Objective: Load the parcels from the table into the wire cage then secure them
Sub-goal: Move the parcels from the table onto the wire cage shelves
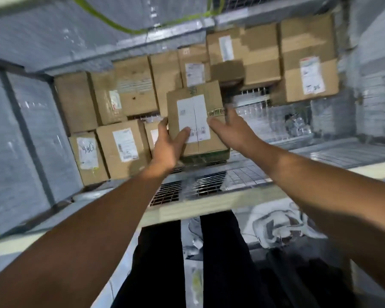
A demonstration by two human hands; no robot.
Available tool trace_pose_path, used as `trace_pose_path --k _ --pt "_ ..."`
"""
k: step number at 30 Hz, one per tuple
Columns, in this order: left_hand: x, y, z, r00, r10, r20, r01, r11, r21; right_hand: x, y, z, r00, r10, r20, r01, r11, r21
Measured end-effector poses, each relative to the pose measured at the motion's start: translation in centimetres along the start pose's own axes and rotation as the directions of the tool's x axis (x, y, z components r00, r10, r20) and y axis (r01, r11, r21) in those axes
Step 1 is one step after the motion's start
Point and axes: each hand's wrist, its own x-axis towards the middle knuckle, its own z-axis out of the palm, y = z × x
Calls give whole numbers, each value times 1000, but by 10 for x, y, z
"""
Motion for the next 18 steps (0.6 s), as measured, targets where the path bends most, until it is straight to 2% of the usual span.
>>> trace_pose_path --k 6,12,15,18 --pt "88 -79 32 999 -40 2 40 996 86 95 79 37 993 11 115 -2 997 -80" --pt "118 -140 56 996 77 -46 -70 988 141 140 138 65 986 -40 160 70 980 -187" --pt "125 -158 58 984 161 -81 -125 933 337 143 152 67 968 -105 229 136 983 -124" --pt "140 -158 53 975 196 -101 -105 814 571 149 154 69 947 -86 309 139 978 -155"
